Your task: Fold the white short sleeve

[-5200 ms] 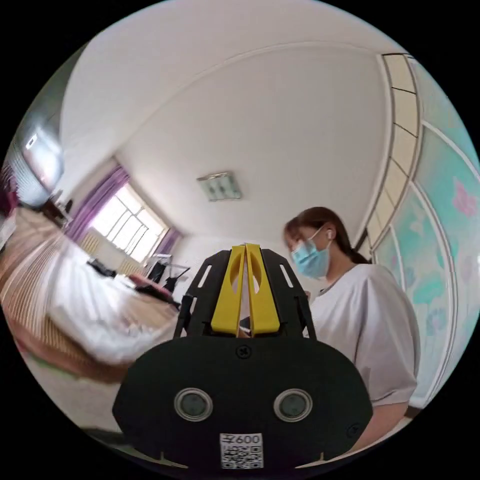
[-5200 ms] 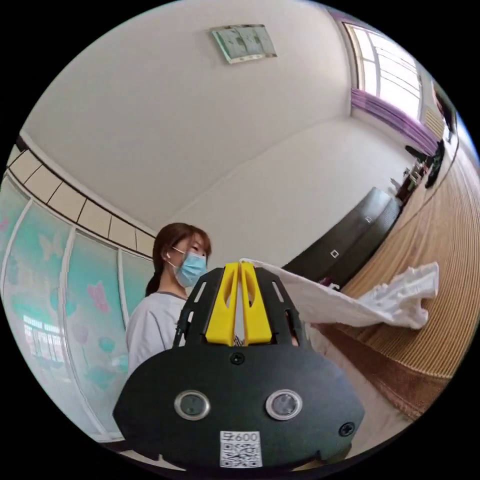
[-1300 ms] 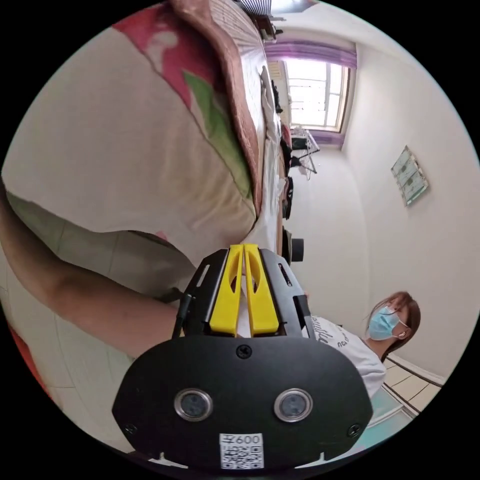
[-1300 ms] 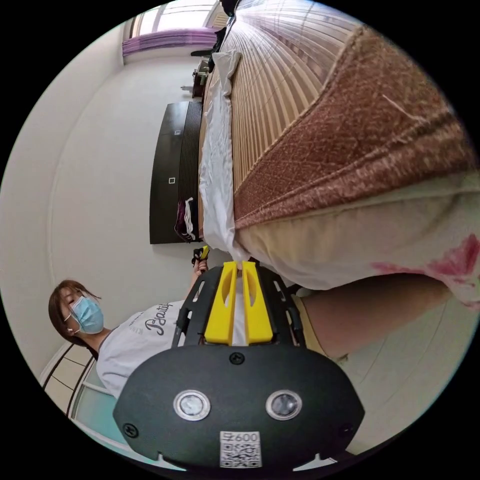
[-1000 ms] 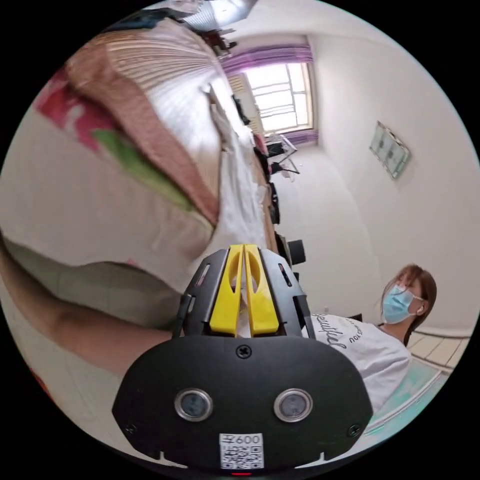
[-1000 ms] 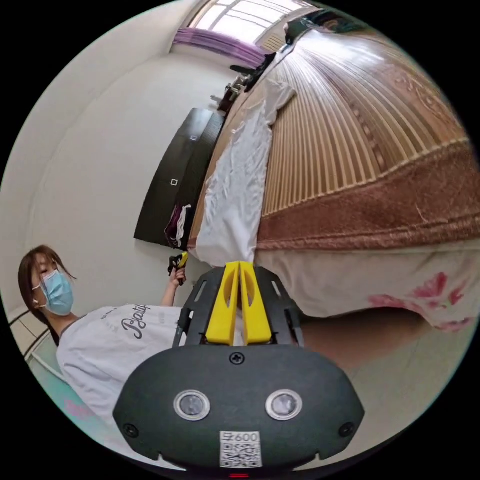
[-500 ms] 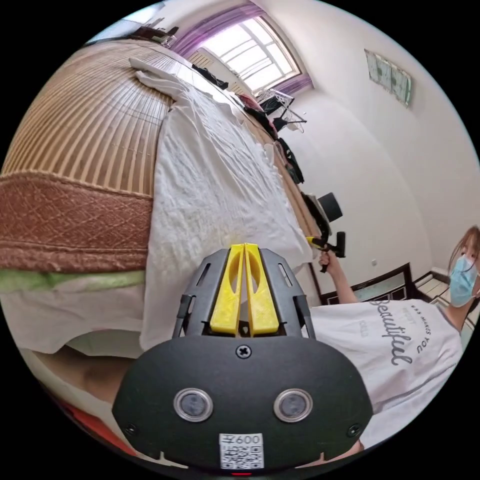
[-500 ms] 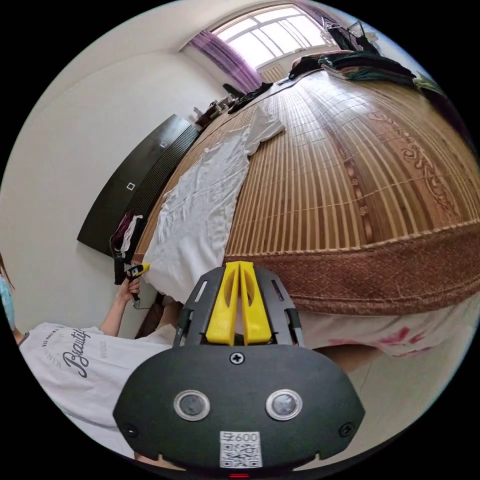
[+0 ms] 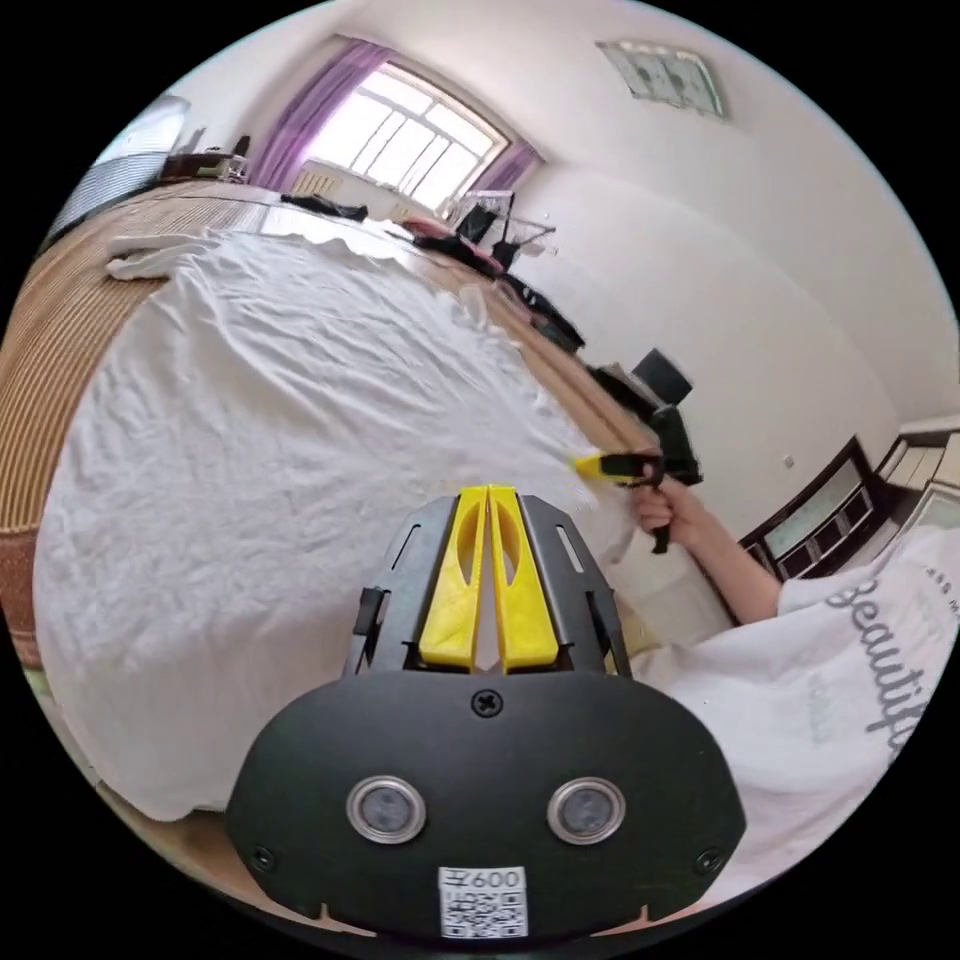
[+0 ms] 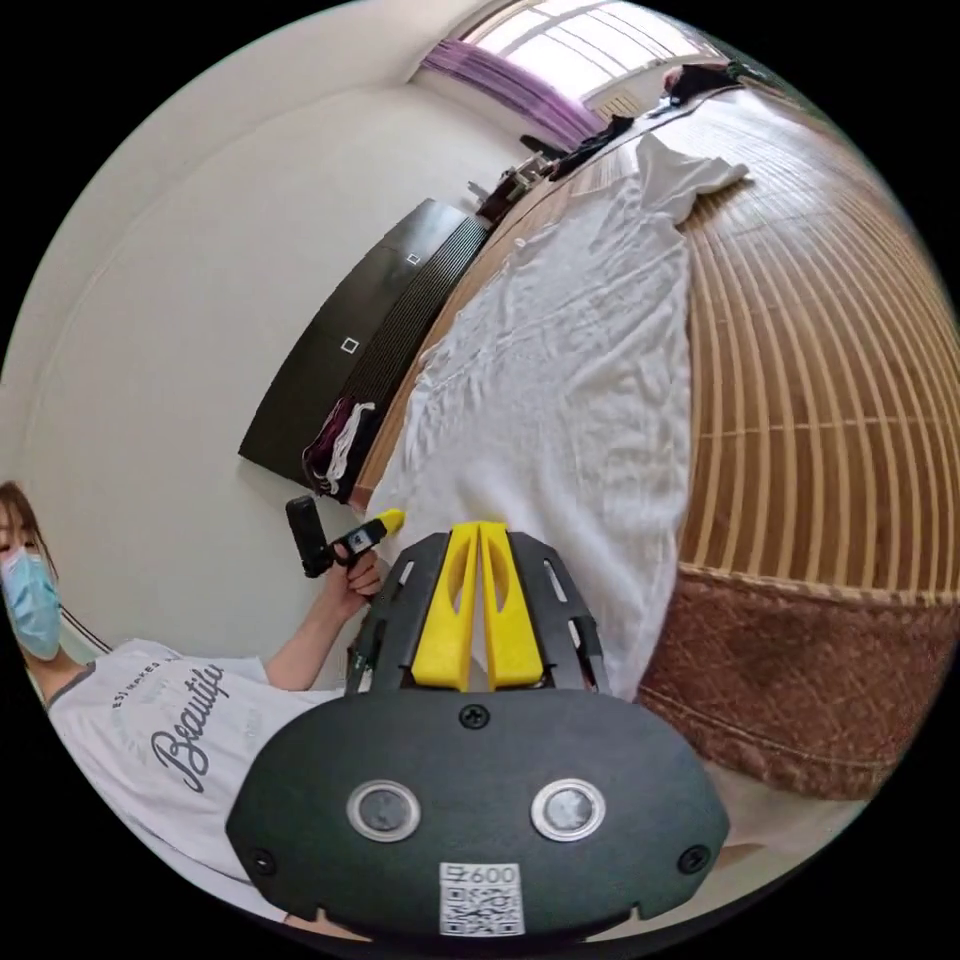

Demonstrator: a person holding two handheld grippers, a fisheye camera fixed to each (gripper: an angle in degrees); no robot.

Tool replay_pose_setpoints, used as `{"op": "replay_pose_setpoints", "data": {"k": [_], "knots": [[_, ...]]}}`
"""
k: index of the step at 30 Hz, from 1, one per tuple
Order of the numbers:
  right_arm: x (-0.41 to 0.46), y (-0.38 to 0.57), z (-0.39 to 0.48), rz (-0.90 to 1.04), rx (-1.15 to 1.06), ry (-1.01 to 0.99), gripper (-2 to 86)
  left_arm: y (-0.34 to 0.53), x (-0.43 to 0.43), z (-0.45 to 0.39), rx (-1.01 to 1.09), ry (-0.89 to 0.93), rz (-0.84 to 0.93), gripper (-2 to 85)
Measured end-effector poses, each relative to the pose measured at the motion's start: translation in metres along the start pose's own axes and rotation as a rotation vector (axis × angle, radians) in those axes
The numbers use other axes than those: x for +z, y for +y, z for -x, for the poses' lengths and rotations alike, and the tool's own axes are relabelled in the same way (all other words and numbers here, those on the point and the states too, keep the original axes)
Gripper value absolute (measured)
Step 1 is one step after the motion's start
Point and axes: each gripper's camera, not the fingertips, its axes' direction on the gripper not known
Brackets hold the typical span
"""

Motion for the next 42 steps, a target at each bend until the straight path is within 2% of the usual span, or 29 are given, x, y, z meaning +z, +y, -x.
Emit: {"op": "replay_pose_setpoints", "data": {"k": [2, 4, 6, 8, 10, 13, 16, 19, 21, 24, 28, 31, 34, 37, 42], "knots": [[-0.058, 0.011, -0.044, -0.208, 0.171, 0.013, -0.9, 0.024, 0.002, 0.016, 0.013, 0.032, -0.097, 0.4], [-0.093, 0.016, -0.062, -0.305, 0.212, 0.069, -0.9, 0.034, 0.007, 0.042, -0.079, 0.136, -0.125, 0.3], [-0.108, 0.011, -0.055, -0.313, 0.192, 0.182, -0.9, 0.04, 0.012, 0.055, -0.103, 0.159, -0.123, 0.2], [-0.097, -0.003, -0.025, -0.253, 0.047, 0.238, -0.8, 0.036, 0.015, 0.046, -0.081, 0.053, -0.08, 0.1], [-0.072, -0.017, -0.006, -0.166, -0.059, 0.156, -0.8, 0.028, 0.025, 0.024, 0.027, -0.013, -0.032, 0.2], [-0.013, -0.043, 0.009, 0.037, -0.143, 0.053, -0.8, 0.016, 0.061, -0.009, 0.18, 0.063, 0.002, 0.2], [0.03, -0.058, 0.003, 0.186, -0.146, 0.154, -0.8, 0.015, 0.107, -0.015, 0.16, 0.143, 0.007, 0.2], [0.016, -0.061, -0.02, 0.138, -0.113, 0.177, -0.8, 0.031, 0.15, -0.005, 0.169, 0.089, 0.085, 0.3], [-0.008, -0.059, -0.035, 0.047, -0.071, 0.232, -0.8, 0.047, 0.148, 0.0, 0.226, 0.069, 0.018, 0.3], [-0.041, -0.053, -0.047, -0.036, -0.053, 0.333, -0.5, 0.049, 0.153, 0.007, 0.237, 0.03, 0.04, 0.3], [-0.087, -0.031, -0.056, -0.123, -0.077, 0.238, 1.5, 0.054, 0.158, 0.021, 0.274, 0.004, 0.042, 0.3], [-0.104, -0.011, -0.063, -0.085, -0.089, 0.211, 8.1, 0.06, 0.161, 0.039, 0.232, 0.022, 0.012, 0.3], [-0.104, 0.005, -0.065, -0.011, -0.111, 0.261, 9.2, 0.063, 0.164, 0.056, 0.207, 0.039, -0.004, 0.3], [-0.089, 0.008, -0.074, 0.059, -0.121, 0.298, 8.1, 0.064, 0.167, 0.068, 0.212, 0.046, -0.002, 0.3], [-0.06, 0.0, -0.089, 0.172, -0.171, 0.363, 0.4, 0.064, 0.173, 0.088, 0.191, 0.061, -0.001, 0.3]]}}
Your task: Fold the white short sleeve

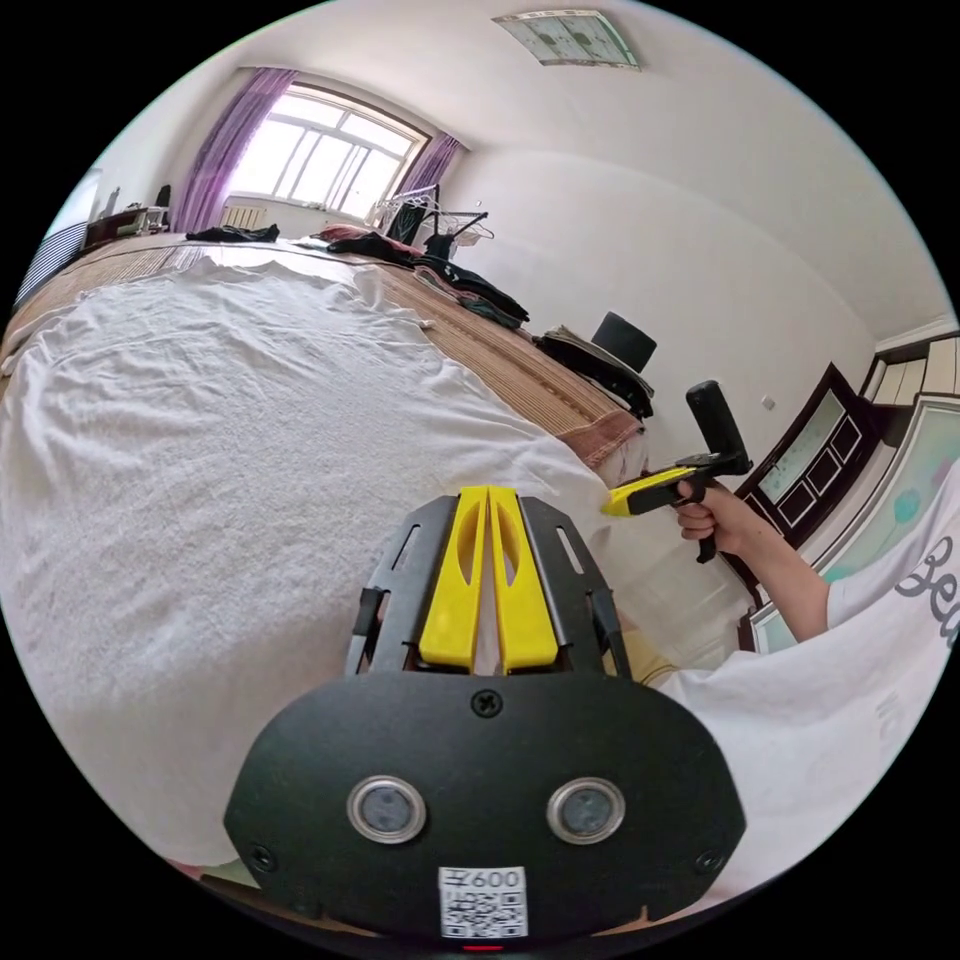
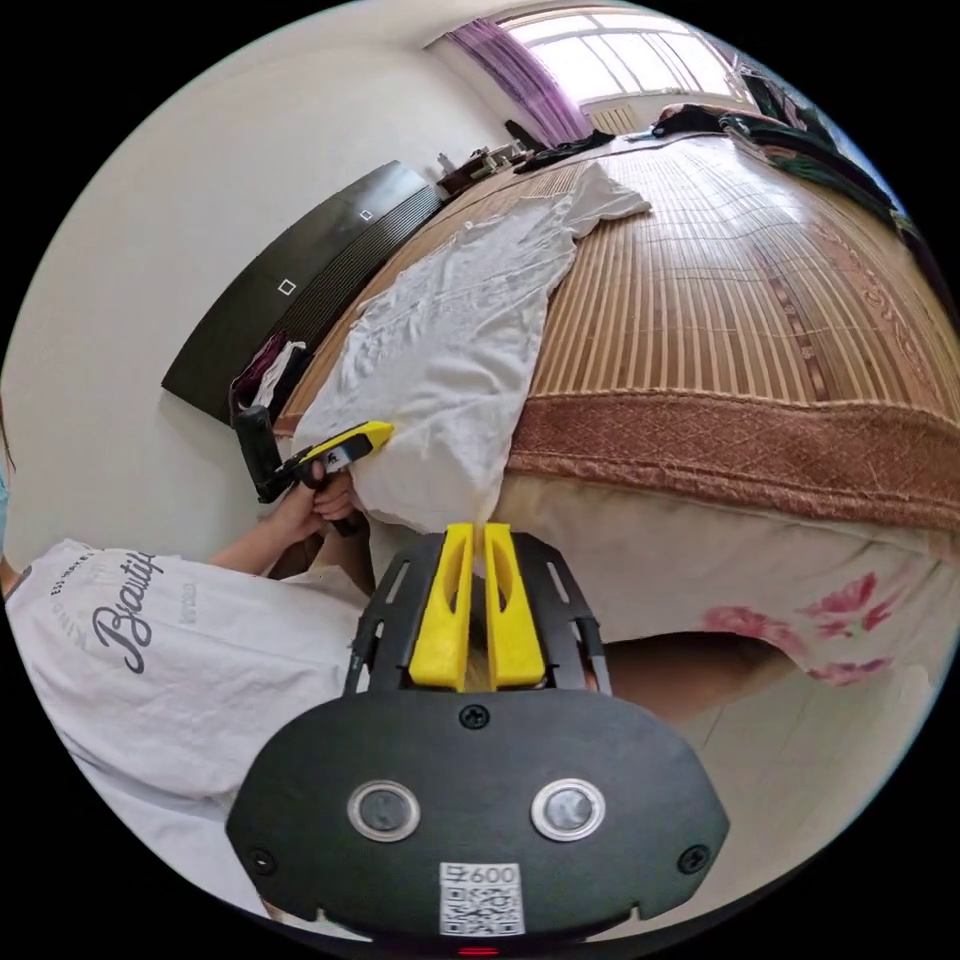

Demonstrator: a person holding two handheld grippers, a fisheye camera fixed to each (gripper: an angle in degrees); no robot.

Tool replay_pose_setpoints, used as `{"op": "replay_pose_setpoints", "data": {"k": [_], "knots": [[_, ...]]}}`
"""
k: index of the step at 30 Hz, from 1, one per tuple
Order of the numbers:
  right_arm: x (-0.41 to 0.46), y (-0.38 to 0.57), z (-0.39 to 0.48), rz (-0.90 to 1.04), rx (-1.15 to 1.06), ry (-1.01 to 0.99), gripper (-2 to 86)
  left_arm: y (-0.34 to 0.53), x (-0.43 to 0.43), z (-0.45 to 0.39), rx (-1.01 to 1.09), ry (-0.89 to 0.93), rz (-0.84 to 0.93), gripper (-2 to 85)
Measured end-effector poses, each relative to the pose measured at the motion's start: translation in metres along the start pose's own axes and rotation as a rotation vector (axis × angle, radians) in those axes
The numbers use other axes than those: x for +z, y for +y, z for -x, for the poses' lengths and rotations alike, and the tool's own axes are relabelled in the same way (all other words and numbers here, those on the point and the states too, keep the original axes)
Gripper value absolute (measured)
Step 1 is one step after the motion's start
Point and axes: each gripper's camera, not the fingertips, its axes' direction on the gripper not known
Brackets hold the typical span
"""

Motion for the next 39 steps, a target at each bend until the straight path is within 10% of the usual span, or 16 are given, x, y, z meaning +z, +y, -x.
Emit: {"op": "replay_pose_setpoints", "data": {"k": [7, 14, 22, 29, 39], "knots": [[-0.001, 0.004, -0.068, -0.039, 0.139, -0.159, -0.8, 0.003, 0.011, 0.018, 0.005, -0.002, 0.003, 0.4], [0.01, 0.029, -0.071, -0.075, 0.15, 0.084, -0.8, 0.011, 0.003, 0.031, -0.036, 0.031, 0.028, 1.1], [0.014, 0.051, -0.039, -0.496, 0.067, 0.071, -0.8, 0.074, -0.104, 0.049, -0.115, -0.461, -0.119, 5.9], [0.116, 0.014, -0.022, -0.401, -0.152, 0.162, -0.8, 0.113, -0.167, 0.097, -0.36, -0.61, -0.38, 2.2], [0.152, 0.068, -0.047, -0.482, -0.202, 0.383, -0.8, 0.13, -0.079, 0.052, -0.187, -1.027, -0.263, 0.3]]}}
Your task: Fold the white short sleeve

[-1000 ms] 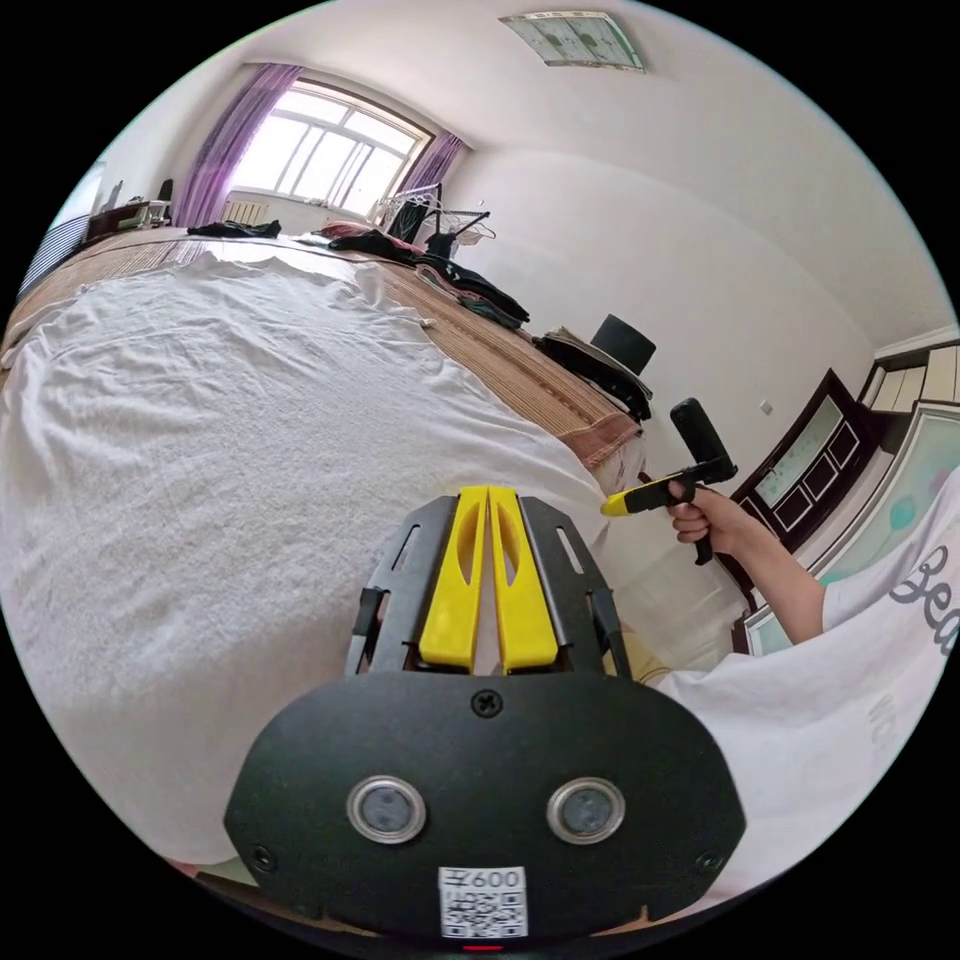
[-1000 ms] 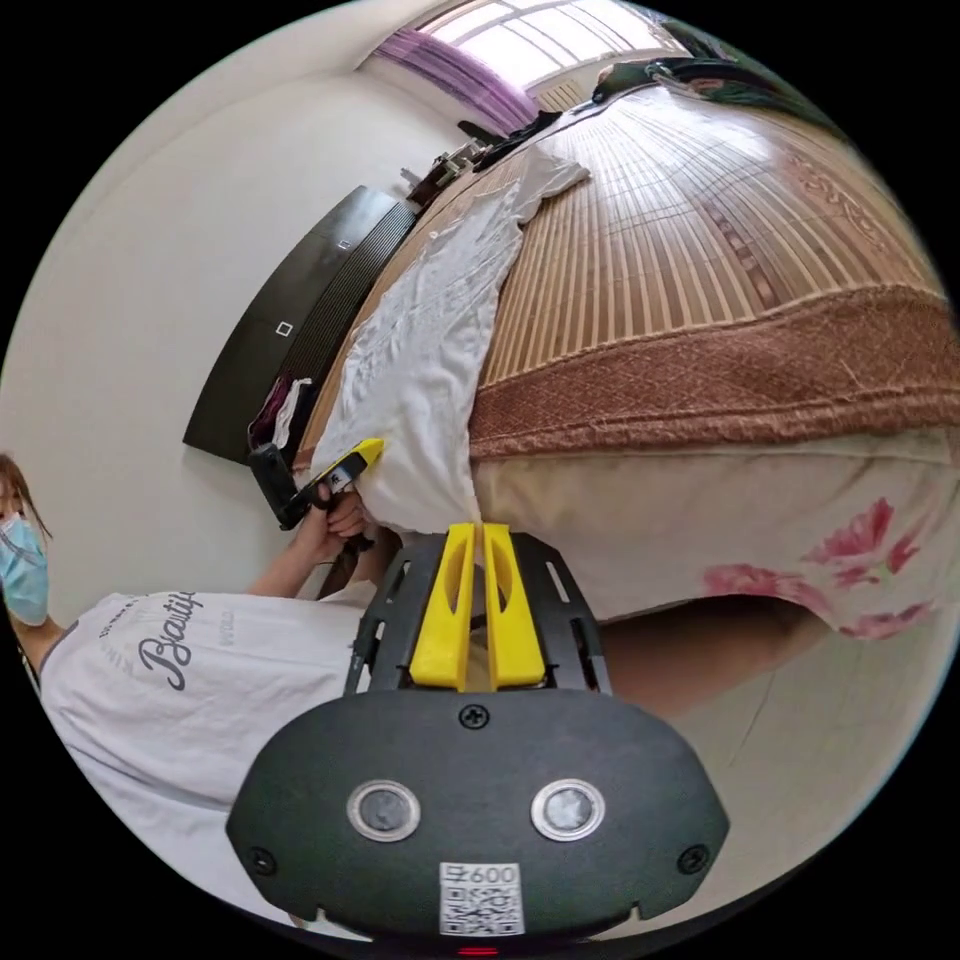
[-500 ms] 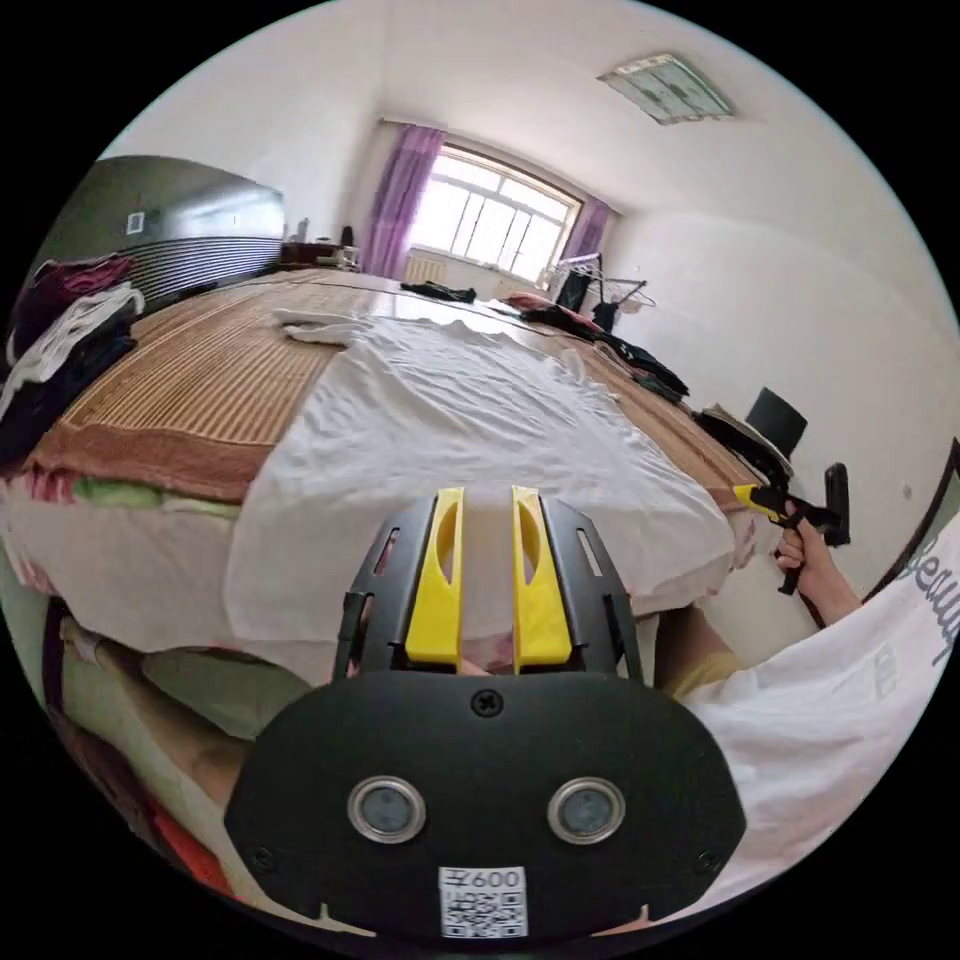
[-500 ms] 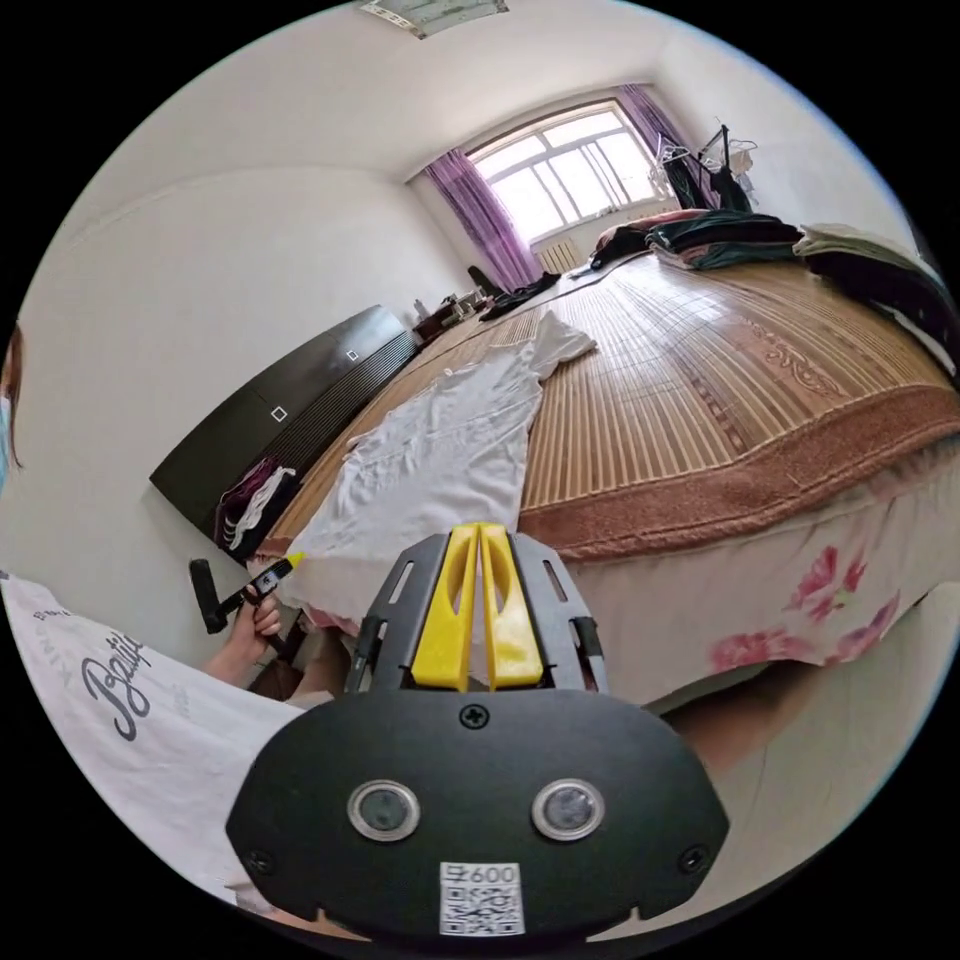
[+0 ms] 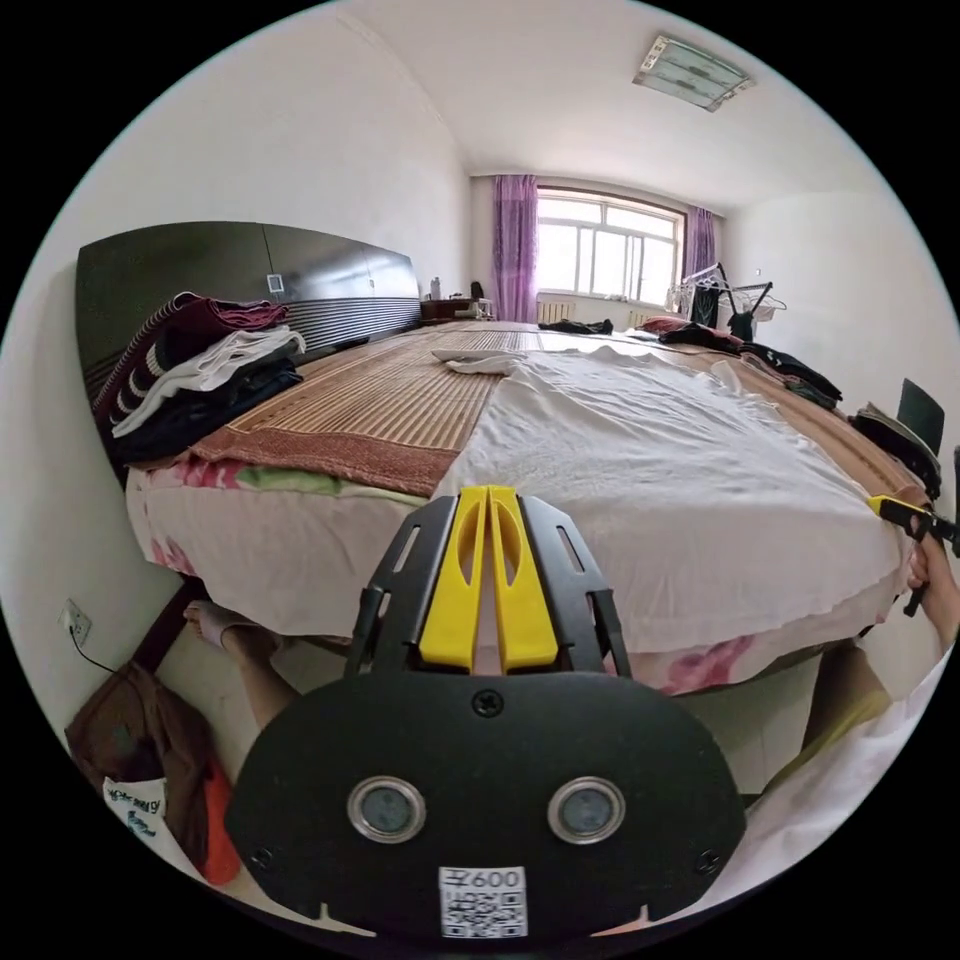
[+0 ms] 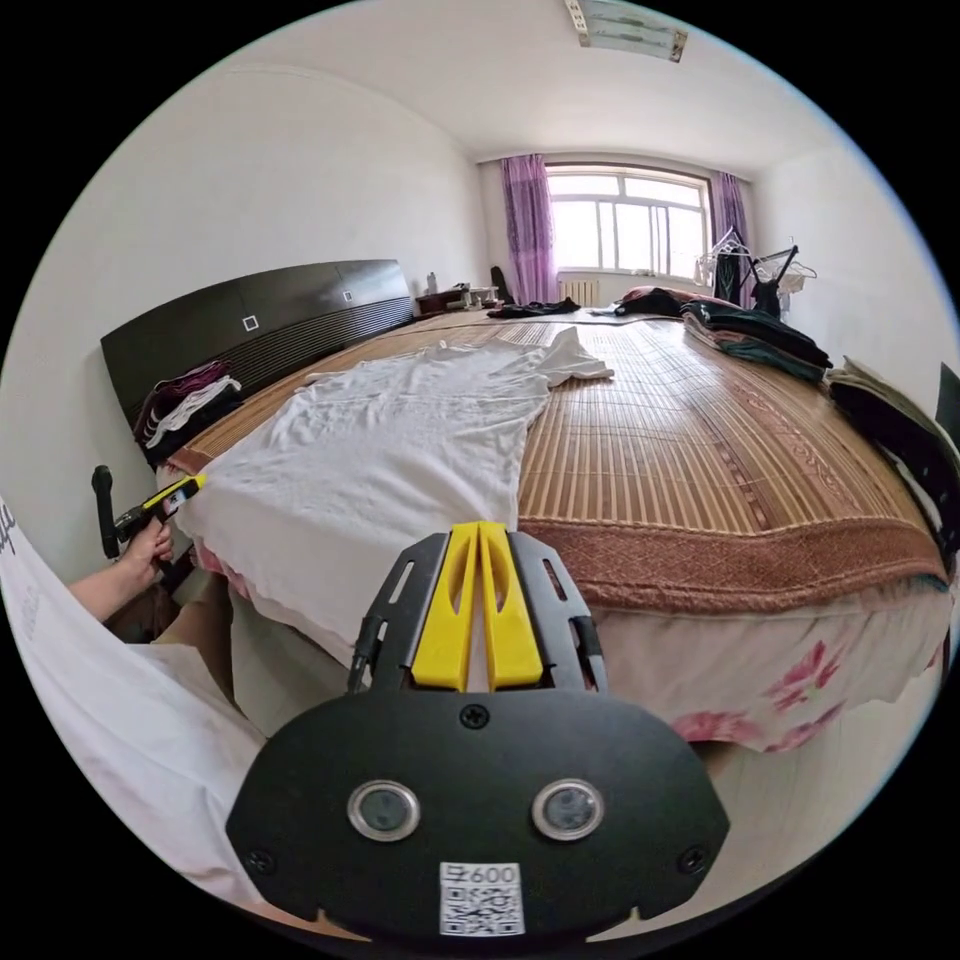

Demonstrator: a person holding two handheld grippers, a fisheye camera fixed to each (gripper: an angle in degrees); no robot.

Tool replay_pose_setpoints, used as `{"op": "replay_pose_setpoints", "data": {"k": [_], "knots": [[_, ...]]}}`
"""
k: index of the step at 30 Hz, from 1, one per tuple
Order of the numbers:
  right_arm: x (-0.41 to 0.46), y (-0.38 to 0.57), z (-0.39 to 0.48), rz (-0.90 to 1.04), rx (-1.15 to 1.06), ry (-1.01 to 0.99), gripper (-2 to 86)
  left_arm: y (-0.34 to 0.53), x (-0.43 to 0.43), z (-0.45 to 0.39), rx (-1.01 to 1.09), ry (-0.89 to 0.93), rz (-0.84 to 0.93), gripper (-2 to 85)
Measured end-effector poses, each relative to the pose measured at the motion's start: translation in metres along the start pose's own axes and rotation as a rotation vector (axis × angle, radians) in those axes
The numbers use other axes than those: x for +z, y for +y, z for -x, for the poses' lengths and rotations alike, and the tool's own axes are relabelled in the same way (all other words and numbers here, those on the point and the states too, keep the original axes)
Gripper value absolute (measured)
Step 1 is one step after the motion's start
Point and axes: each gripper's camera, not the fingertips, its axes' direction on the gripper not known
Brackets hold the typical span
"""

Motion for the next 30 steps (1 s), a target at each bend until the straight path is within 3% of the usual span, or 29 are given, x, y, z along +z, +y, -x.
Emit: {"op": "replay_pose_setpoints", "data": {"k": [7, 13, 16, 25, 30], "knots": [[0.012, 0.037, 0.019, -0.065, -0.081, 0.082, -0.8, 0.019, -0.007, -0.017, 0.014, 0.014, -0.063, 0.4], [0.027, 0.089, 0.066, -0.22, -0.223, 0.339, -0.8, 0.057, -0.017, -0.041, 0.14, -0.063, -0.17, 0.7], [0.021, 0.096, 0.048, -0.257, -0.122, 0.257, -0.8, 0.057, -0.021, -0.044, 0.118, -0.054, -0.157, 0.8], [0.007, 0.09, 0.046, -0.22, -0.18, 0.226, -0.8, 0.034, -0.046, -0.046, 0.137, -0.011, -0.115, 0.4], [-0.011, 0.043, 0.034, -0.058, -0.061, 0.163, -0.8, -0.002, -0.078, -0.027, -0.075, 0.065, -0.047, 0.3]]}}
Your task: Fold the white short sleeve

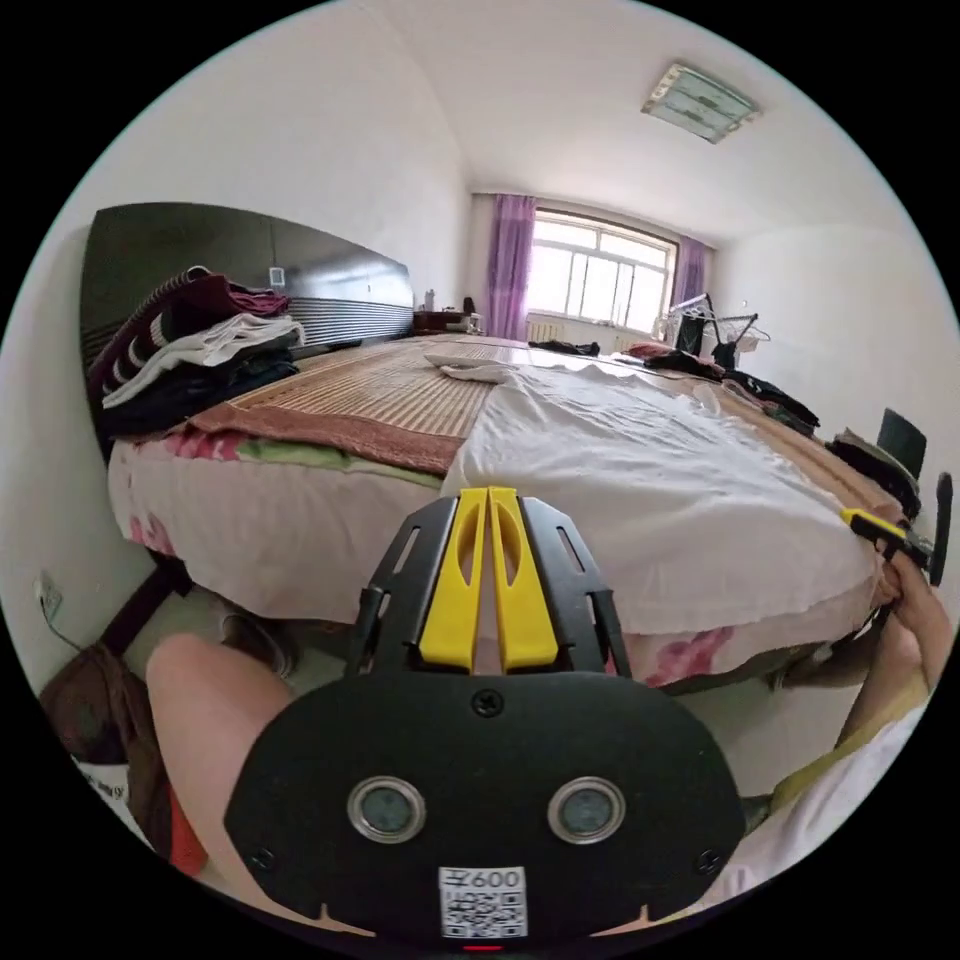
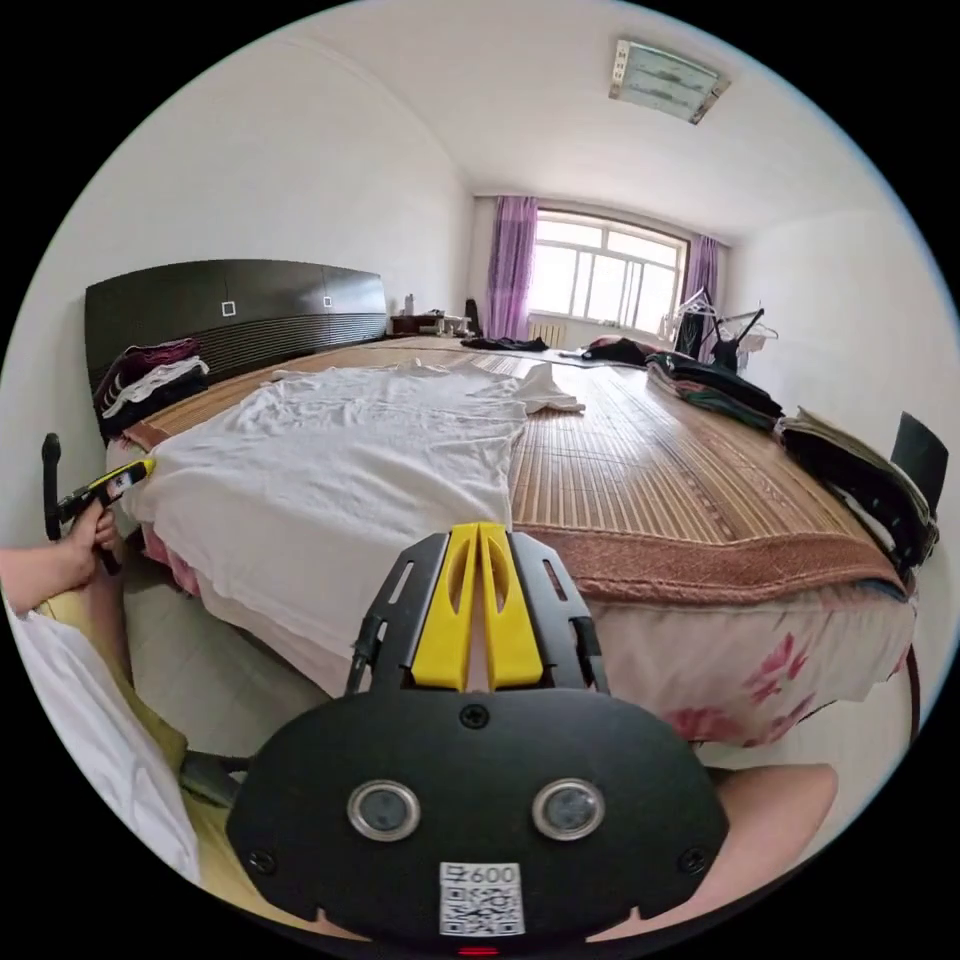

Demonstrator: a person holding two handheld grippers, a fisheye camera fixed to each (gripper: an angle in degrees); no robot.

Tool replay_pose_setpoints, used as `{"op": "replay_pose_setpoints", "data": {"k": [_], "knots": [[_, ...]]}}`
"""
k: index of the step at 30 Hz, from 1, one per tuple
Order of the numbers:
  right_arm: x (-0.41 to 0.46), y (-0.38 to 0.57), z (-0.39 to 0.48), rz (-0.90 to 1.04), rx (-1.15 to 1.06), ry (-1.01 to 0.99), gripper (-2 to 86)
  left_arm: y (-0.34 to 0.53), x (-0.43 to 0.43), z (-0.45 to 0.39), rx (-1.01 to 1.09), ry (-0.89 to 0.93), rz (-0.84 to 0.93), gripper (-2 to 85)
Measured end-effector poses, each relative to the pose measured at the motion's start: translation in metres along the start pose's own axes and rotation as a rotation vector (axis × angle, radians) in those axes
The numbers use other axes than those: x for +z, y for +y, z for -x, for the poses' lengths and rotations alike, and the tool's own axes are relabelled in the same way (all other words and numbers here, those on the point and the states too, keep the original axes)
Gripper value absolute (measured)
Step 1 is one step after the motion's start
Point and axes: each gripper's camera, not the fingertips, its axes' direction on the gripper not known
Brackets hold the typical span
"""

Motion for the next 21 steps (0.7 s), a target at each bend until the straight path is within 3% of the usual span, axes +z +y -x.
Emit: {"op": "replay_pose_setpoints", "data": {"k": [3, 4, 6, 9, 17, 21], "knots": [[-0.028, -0.032, -0.007, -0.047, 0.116, -0.086, -0.8, -0.035, -0.058, -0.012, -0.147, -0.104, -0.191, 0.3], [-0.047, -0.036, -0.003, -0.155, 0.13, -0.114, -0.8, -0.045, -0.082, -0.027, -0.066, -0.108, -0.344, 0.3], [-0.069, -0.037, 0.005, -0.304, 0.145, -0.114, -0.8, -0.068, -0.1, -0.047, 0.077, -0.078, -0.416, 0.2], [-0.075, -0.043, 0.02, -0.349, 0.094, -0.144, -0.8, -0.11, -0.095, -0.068, 0.21, 0.001, -0.378, 0.2], [-0.049, -0.127, 0.045, -0.113, -0.157, -0.118, -0.8, -0.219, -0.019, -0.133, 0.406, 0.231, -0.155, 0.3], [-0.013, -0.198, 0.038, -0.042, -0.175, -0.113, -0.8, -0.286, 0.039, -0.172, 0.491, 0.194, -0.005, 0.4]]}}
